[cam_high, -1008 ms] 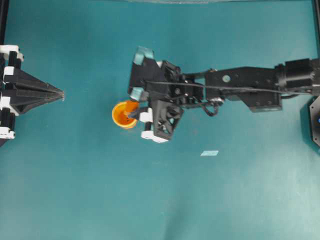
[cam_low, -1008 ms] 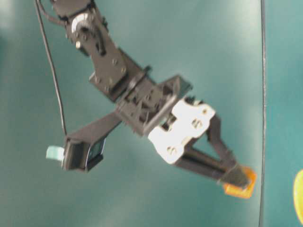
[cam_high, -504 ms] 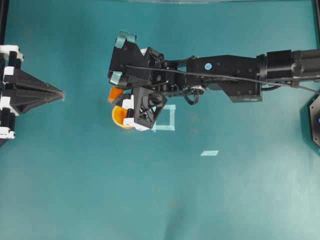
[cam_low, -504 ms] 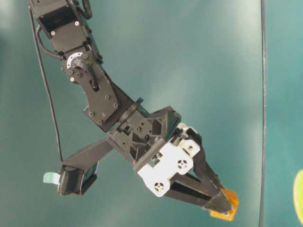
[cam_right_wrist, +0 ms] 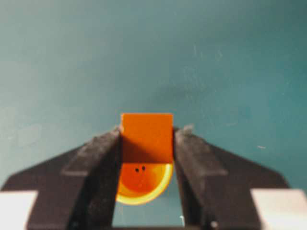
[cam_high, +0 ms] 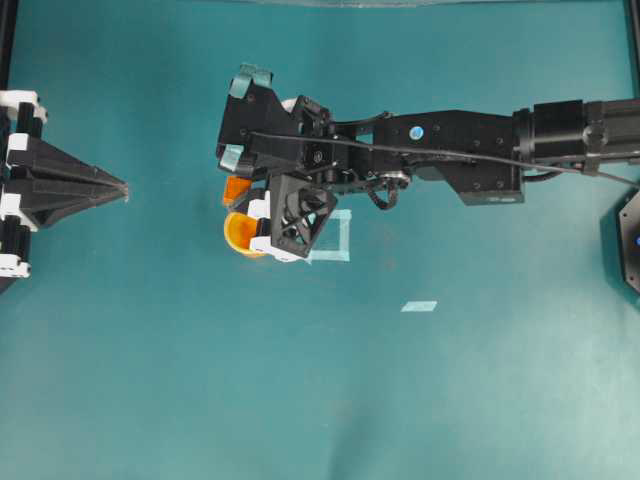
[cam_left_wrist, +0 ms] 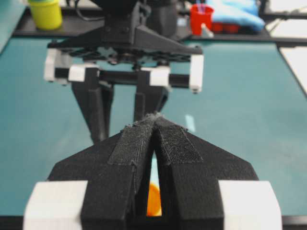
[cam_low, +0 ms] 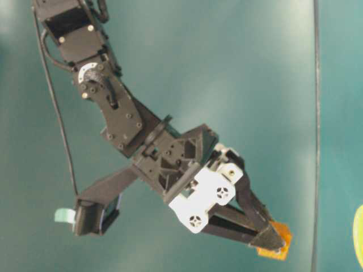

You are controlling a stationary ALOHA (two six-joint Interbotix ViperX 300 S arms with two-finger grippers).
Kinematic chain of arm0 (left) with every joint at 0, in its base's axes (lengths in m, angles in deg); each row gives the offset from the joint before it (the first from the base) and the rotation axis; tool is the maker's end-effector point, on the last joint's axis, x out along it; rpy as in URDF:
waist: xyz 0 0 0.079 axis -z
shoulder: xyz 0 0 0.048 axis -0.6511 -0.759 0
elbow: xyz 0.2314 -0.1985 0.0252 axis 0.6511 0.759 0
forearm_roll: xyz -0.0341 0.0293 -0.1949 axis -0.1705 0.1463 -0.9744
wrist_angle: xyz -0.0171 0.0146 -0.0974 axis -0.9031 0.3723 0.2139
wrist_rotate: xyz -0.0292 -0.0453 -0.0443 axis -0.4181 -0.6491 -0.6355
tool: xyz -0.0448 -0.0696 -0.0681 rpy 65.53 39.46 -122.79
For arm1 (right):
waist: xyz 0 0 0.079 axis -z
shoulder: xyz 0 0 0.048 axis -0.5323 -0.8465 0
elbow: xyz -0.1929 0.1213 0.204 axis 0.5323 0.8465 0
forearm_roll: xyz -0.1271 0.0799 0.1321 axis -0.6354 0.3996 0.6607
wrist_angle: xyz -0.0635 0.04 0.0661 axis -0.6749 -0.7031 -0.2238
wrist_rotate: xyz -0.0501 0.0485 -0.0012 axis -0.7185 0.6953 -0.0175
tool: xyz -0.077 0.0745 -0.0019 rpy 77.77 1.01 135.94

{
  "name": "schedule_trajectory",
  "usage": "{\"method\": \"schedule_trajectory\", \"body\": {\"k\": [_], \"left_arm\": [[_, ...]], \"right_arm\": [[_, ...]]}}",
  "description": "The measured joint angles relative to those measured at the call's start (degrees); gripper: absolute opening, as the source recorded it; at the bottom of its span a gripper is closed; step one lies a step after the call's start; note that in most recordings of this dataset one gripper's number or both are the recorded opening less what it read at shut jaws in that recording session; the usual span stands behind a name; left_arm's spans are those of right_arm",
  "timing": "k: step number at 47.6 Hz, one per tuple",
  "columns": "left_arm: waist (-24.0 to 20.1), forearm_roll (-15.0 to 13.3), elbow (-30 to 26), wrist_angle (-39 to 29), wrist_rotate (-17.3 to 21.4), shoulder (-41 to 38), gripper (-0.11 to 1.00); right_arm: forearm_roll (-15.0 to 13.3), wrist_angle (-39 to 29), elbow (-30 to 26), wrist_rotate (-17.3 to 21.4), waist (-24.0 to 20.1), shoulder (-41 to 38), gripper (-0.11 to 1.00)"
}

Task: Move the block toward the cup with right arm.

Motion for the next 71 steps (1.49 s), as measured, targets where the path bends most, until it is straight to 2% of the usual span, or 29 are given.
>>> {"method": "schedule_trajectory", "body": {"k": [12,71], "left_arm": [[0.0,-0.09,0.0,-0.09,0.0,0.0,0.0],[0.0,-0.09,0.0,-0.09,0.0,-0.09,0.0]], "right_arm": [[0.0,-1.67,0.0,0.0,0.0,0.0,0.4],[0.09,-1.76,0.0,0.0,0.0,0.0,0.4]]}}
